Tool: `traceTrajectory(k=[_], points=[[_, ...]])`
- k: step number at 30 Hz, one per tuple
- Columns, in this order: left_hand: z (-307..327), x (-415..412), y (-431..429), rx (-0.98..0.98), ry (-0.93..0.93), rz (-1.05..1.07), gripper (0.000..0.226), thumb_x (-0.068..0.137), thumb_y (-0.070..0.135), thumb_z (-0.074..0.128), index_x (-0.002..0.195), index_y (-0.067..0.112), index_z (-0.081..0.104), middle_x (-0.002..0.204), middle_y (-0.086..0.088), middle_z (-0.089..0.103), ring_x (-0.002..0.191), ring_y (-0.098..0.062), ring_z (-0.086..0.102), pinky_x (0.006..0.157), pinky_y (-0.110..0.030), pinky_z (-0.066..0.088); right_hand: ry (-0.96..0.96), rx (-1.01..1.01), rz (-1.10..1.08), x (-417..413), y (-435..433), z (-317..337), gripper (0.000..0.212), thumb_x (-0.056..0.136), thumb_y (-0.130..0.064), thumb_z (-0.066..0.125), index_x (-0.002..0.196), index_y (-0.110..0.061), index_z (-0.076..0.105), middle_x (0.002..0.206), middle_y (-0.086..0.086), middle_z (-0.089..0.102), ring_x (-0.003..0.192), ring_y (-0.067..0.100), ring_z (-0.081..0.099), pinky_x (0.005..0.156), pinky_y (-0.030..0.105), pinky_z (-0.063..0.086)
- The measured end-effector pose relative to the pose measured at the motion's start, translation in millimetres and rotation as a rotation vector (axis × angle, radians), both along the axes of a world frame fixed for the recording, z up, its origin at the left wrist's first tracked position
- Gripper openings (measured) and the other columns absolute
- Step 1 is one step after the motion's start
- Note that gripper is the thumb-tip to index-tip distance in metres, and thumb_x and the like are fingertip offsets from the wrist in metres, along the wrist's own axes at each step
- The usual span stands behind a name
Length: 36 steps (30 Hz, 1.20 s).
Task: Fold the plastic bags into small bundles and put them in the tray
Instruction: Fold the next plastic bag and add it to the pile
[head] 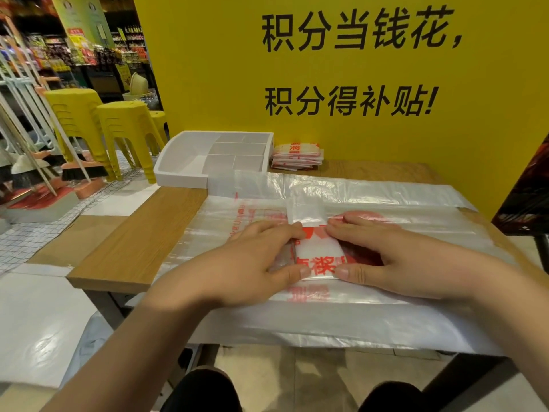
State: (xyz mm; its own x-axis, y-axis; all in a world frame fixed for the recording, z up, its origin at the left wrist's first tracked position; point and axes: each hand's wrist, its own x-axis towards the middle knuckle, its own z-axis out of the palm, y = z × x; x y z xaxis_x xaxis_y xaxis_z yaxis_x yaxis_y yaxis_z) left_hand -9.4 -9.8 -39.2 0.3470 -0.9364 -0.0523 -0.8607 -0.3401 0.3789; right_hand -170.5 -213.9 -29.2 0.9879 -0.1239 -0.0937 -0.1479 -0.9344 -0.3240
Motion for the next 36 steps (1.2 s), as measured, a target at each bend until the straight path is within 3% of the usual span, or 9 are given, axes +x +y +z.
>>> traceTrajectory(k=[7,12,15,17,19,22,25,28,36], points=[[2,-4,2,-0.007,-0.007,-0.012,0.075,0.088,0.069,0.052,0.152,0.047,0.019,0.159,0.018,0.020,0.148,-0.004,0.010,0.123,-0.039,0.019,-0.063,-0.036,0.030,4,-2,-4,0.090,0.079,-0.082,0.039,0.156,-0.039,0.025,0.163,-0.026,0.010,0.147,-0.009,0.004,0.120,0.016,0.005],[-4,-6,2,-0.208,-0.069,-0.022,0.058,0.090,0.068,0.051,0.141,0.042,0.042,0.139,0.020,0.050,0.129,-0.001,0.042,0.108,-0.035,0.041,-0.171,0.051,0.052,-2,-4,-10,0.093,0.069,-0.091,0.052,0.150,-0.048,0.032,0.151,-0.036,0.027,0.140,-0.017,0.017,0.116,0.016,0.020],[-2,-13,0,-0.354,0.003,0.015,0.042,0.097,0.068,0.035,0.124,0.042,0.054,0.111,0.020,0.061,0.105,0.000,0.055,0.087,-0.036,0.051,-0.320,0.095,0.032,0,3,-10,0.056,0.079,-0.074,0.062,0.129,-0.053,0.049,0.129,-0.037,0.048,0.124,-0.012,0.044,0.103,0.015,0.038],[1,-15,1,-0.405,0.069,0.027,0.047,0.096,0.072,0.033,0.122,0.041,0.056,0.110,0.021,0.062,0.103,0.003,0.058,0.086,-0.032,0.051,-0.420,0.102,0.001,3,7,-11,0.027,0.089,-0.056,0.062,0.112,-0.043,0.062,0.113,-0.021,0.063,0.107,0.000,0.059,0.091,0.032,0.050],[4,-15,4,-0.403,0.180,0.002,0.052,0.090,0.074,0.045,0.128,0.040,0.055,0.115,0.021,0.062,0.103,0.004,0.061,0.084,-0.025,0.051,-0.458,0.135,-0.032,3,9,-11,0.022,0.093,-0.049,0.059,0.106,-0.032,0.067,0.103,-0.013,0.069,0.096,0.006,0.064,0.082,0.043,0.053],[4,-15,6,-0.360,0.242,-0.058,0.054,0.086,0.058,0.067,0.132,0.036,0.054,0.122,0.020,0.063,0.110,0.002,0.060,0.090,-0.022,0.050,-0.462,0.188,-0.068,4,11,-11,0.022,0.094,-0.049,0.058,0.103,-0.032,0.069,0.096,-0.015,0.067,0.090,0.005,0.063,0.079,0.038,0.053],[-2,-7,4,-0.389,0.113,-0.019,0.030,0.095,0.045,0.063,0.121,0.029,0.061,0.112,0.016,0.061,0.105,-0.002,0.056,0.086,-0.023,0.046,-0.436,0.300,-0.086,7,14,-10,0.015,0.096,-0.042,0.059,0.102,-0.034,0.070,0.094,-0.014,0.068,0.081,0.005,0.065,0.069,0.026,0.052],[-4,-1,5,-0.375,0.124,0.027,0.022,0.097,0.033,0.061,0.119,0.026,0.065,0.106,0.012,0.062,0.098,-0.005,0.057,0.082,-0.022,0.047,-0.404,0.480,-0.102,8,17,-8,0.013,0.098,-0.029,0.059,0.101,-0.033,0.071,0.089,-0.017,0.073,0.071,0.003,0.068,0.060,0.015,0.049],[-11,-1,3,-0.452,0.224,0.111,0.012,0.094,0.027,0.067,0.106,0.025,0.071,0.098,0.008,0.070,0.091,-0.008,0.064,0.083,-0.032,0.052,-0.439,0.395,-0.133,9,19,-11,0.010,0.097,-0.031,0.061,0.101,-0.033,0.070,0.085,-0.015,0.073,0.068,0.003,0.068,0.061,0.018,0.052]])
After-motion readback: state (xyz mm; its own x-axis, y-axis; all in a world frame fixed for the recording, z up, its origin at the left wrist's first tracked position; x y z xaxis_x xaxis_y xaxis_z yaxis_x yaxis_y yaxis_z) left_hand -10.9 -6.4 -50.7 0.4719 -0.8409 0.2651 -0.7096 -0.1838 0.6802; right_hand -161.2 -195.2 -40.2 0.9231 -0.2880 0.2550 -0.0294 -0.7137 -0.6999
